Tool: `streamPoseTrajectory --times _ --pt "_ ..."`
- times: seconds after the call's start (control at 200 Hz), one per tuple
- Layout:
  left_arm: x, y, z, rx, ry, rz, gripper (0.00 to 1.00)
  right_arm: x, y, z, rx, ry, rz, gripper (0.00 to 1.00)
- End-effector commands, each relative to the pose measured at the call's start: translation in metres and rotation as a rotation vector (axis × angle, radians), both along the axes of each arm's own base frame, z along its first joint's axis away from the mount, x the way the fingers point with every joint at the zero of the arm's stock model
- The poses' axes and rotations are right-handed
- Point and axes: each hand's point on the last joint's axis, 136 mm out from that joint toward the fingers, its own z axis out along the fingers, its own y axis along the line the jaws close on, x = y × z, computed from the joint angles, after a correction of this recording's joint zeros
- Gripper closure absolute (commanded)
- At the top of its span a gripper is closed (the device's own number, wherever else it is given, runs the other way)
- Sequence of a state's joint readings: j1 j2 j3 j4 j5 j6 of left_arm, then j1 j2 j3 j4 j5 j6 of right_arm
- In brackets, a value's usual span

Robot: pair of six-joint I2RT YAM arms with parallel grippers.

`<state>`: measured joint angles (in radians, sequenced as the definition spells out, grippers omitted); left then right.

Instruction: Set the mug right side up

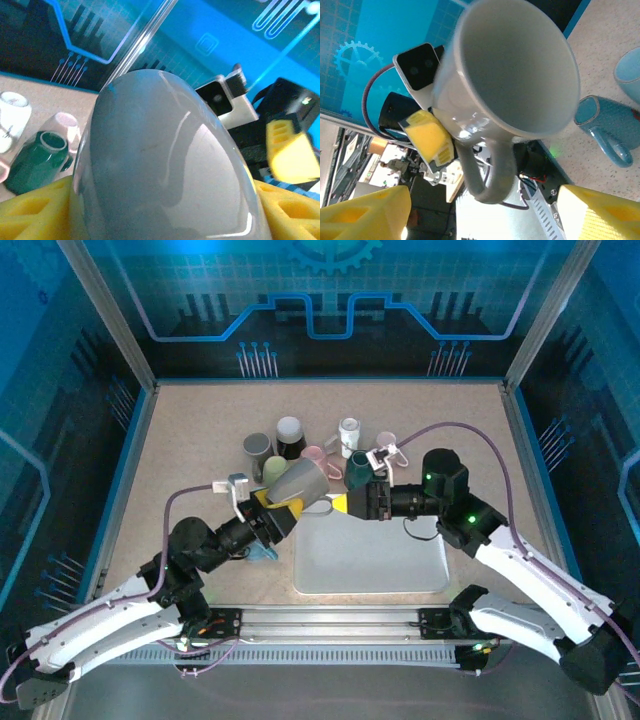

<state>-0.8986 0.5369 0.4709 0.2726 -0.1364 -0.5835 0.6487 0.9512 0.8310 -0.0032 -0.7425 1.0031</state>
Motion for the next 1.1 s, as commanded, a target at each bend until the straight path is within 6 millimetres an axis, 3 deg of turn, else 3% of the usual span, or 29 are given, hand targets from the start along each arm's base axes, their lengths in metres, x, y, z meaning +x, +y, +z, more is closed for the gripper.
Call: streamPoseTrajectory --times 0.0,0.27,0.575,0.7,0.85,0.945,1.095 --pt "-0.007 0.009 0.045 -0.115 -0.139 -0.002 0.62 -0.006 0.009 -0.004 0.013 0.021 0.064 0.24" --pt "-0.01 -0.005 0.041 -0.082 -0.156 -0.058 0.62 -0.006 0.027 0.008 0.107 0.022 0.125 0.31" --pt "-0.017 -0.005 0.022 -0.006 -0.165 -0.083 0.67 0.006 0.029 0.003 0.134 0.079 0.082 0.6" --pt "-0.018 -0.004 0.014 0.008 -0.159 -0.084 0.67 0.011 0.032 -0.002 0.154 0.113 0.074 0.78" --pt "-0.02 -0.005 0.006 0.022 -0.132 -0.1 0.52 0.014 0.032 -0.002 0.167 0.118 0.056 0.89" --pt "-0.018 -0.002 0.0 0.033 -0.108 -0.08 0.31 0.014 0.031 0.002 0.166 0.101 0.048 0.92" --pt "-0.015 0.011 -0.007 0.058 -0.069 -0.025 0.16 0.012 0.026 0.005 0.137 0.055 0.029 0.97"
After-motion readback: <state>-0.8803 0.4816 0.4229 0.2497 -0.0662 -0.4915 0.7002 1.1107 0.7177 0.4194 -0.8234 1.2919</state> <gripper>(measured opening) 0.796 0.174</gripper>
